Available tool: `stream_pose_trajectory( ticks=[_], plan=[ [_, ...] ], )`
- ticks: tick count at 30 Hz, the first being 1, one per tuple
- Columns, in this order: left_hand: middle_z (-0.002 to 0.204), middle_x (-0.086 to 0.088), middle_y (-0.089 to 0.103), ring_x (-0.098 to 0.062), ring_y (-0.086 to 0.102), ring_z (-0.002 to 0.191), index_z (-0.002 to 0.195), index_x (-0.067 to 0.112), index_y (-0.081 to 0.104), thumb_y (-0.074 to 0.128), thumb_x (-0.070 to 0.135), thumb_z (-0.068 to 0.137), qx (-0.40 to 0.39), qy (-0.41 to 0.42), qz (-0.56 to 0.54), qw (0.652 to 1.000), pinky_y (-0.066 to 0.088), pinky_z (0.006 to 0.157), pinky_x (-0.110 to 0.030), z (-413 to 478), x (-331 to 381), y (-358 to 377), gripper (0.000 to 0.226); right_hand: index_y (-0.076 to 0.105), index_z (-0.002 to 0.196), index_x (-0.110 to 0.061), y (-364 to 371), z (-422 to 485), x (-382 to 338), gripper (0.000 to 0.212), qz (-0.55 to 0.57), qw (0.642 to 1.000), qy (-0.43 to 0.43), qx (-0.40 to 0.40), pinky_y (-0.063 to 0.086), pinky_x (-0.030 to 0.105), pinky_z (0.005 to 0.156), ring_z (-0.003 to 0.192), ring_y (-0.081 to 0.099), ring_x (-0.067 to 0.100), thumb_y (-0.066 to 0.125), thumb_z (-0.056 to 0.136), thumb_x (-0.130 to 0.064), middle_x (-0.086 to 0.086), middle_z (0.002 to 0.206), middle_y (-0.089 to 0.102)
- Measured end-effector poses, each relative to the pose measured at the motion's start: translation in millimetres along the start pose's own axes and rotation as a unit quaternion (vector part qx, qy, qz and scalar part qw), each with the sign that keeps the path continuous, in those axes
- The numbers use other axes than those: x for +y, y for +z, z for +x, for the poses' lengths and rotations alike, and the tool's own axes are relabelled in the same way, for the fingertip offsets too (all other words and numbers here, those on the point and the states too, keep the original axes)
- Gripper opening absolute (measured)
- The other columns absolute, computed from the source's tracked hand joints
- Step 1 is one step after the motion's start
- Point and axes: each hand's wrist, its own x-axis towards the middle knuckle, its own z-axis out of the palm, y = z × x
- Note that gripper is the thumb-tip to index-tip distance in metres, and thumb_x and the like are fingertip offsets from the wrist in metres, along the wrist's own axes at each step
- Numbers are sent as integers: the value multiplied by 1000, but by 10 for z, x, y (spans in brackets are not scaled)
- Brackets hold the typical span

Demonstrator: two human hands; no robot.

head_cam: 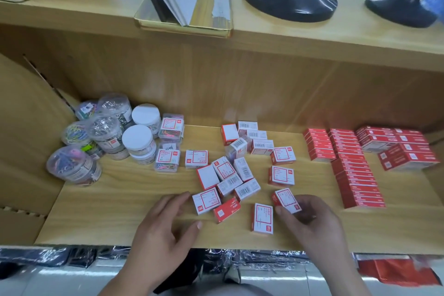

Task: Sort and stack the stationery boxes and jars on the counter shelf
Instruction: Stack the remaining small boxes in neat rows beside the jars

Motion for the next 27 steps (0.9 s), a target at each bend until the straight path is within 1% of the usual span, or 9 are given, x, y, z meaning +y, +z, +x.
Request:
stream_pose_trajectory(
  ticks=[6, 9, 13, 15, 17, 19, 21, 23, 27],
  plan=[
    [116, 26, 57, 2, 61, 96, 130, 31, 63, 68, 51, 81, 7, -8, 11, 1000, 54, 73, -26, 19, -32, -6, 53, 69, 94, -35, 48, -2, -46, 25, -52, 998, -20, 43, 51, 30, 70, 77, 62, 2, 85, 74, -39, -13, 90, 60],
    [116, 26, 57, 0, 61, 97, 131, 31, 62, 68, 50, 83, 7, -7, 4, 1000, 55, 73, -27, 18, -33, -9, 52, 70, 93, -30, 14, -31, -167, 20, -67, 992, -77, 79, 45, 19, 67, 81, 61, 3, 83, 80, -36, -12, 90, 61],
    [118, 24, 57, -1, 62, 97, 131, 29, 63, 70, 47, 83, 1, -7, -8, 1000, 54, 76, -25, 13, -61, -21, 52, 73, 94, -29, 57, -89, -325, 28, -71, 992, -96, -34, 43, 13, 64, 77, 61, 3, 88, 71, -34, -15, 91, 61],
    [118, 24, 57, -1, 62, 97, 131, 30, 63, 70, 47, 83, 0, -7, -15, 1000, 54, 76, -25, 10, -69, -25, 52, 73, 100, -32, 128, -140, -341, 47, -99, 988, -80, -90, 49, 22, 71, 77, 60, 1, 89, 59, -47, -20, 101, 57],
    [119, 25, 57, 0, 62, 97, 131, 30, 63, 70, 47, 83, 2, -8, -20, 1000, 54, 76, -25, 5, -67, -30, 52, 70, 109, -33, 206, -179, -335, 66, -150, 979, -68, -121, 54, 32, 76, 88, 63, 4, 78, 50, -63, -24, 111, 51],
    [119, 25, 58, 1, 62, 97, 131, 31, 63, 71, 47, 82, 3, -8, -23, 1000, 54, 77, -25, 3, -74, -29, 52, 70, 113, -31, 258, -195, -301, 69, -186, 971, -79, -127, 54, 35, 75, 99, 66, 12, 80, 50, -57, -27, 114, 47],
    [118, 25, 58, 1, 62, 98, 131, 31, 63, 72, 46, 82, 2, -15, -36, 999, 54, 78, -24, -1, -77, -34, 52, 71, 108, -32, 277, -199, -295, 64, -193, 971, -97, -103, 56, 37, 72, 101, 68, 16, 79, 49, -55, -26, 116, 50],
    [118, 25, 59, -1, 62, 100, 131, 32, 63, 74, 45, 83, 3, -21, -52, 998, 53, 80, -24, 0, -82, -40, 52, 72, 97, -35, 283, -186, -335, 61, -172, 978, -104, -65, 57, 39, 70, 97, 70, 16, 71, 44, -66, -19, 116, 59],
    [116, 22, 60, -4, 63, 98, 130, 32, 63, 74, 41, 84, 2, -24, -67, 997, 54, 75, -27, 18, -91, -54, 49, 61, 76, -40, 304, -128, -509, 54, -153, 983, -71, -66, 54, 36, 65, 84, 66, 11, 69, 37, -77, -20, 93, 58]
  ],
)
